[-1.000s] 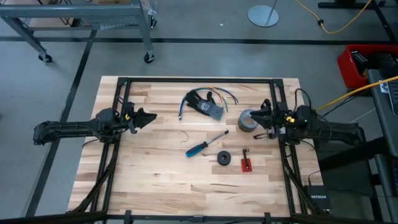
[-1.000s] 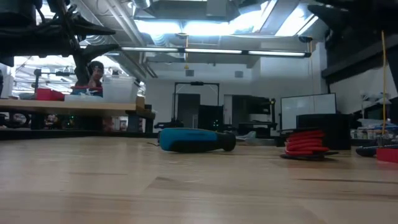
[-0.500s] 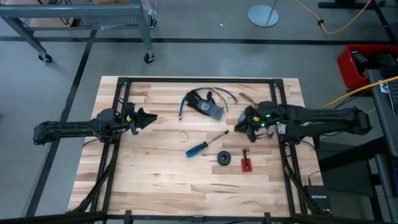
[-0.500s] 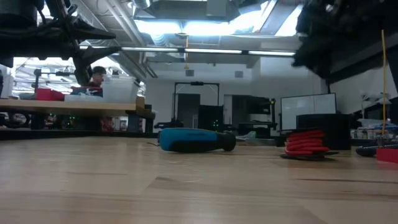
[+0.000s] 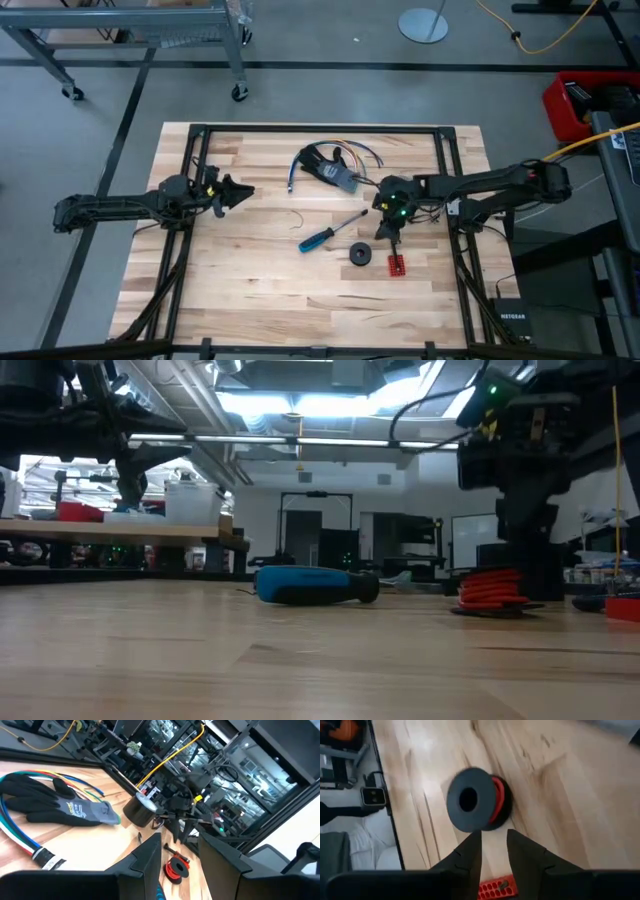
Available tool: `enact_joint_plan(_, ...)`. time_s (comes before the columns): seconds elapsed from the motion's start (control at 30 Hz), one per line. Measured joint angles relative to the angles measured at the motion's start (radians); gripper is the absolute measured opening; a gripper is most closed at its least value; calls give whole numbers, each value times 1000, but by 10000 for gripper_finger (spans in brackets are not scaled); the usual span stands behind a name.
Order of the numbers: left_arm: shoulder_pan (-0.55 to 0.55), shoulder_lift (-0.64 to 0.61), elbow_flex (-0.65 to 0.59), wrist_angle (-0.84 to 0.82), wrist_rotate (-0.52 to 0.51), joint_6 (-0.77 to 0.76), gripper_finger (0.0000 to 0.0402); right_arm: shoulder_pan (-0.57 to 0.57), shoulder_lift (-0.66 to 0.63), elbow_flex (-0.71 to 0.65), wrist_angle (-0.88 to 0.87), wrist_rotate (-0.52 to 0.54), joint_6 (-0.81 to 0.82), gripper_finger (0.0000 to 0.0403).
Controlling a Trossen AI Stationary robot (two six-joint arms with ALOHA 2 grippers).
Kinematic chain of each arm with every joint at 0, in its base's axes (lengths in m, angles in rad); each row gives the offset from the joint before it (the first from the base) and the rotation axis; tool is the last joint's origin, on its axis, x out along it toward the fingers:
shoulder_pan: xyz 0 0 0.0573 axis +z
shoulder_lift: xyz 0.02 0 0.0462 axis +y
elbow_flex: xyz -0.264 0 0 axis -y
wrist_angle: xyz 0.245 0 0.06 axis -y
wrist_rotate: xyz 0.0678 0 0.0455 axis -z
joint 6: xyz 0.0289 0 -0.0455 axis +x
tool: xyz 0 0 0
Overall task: Coil cords
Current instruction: Uncoil the red wire from the spool
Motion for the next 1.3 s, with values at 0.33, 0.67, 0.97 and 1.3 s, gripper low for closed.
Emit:
enact_joint_plan(0.33,0,0,0,-26,0,0,123,85,136,0,129,-32,25,97)
enact_joint_plan(0.67,0,0,0,-25,0,0,123,145,188,0,243,23,99,97)
enact_joint_plan(0.97,0,0,0,-33,0,0,123,144,222,0,270,42,118,97)
enact_joint_plan(1.3,0,0,0,-78,0,0,123,144,274,0,357,-20,131,76)
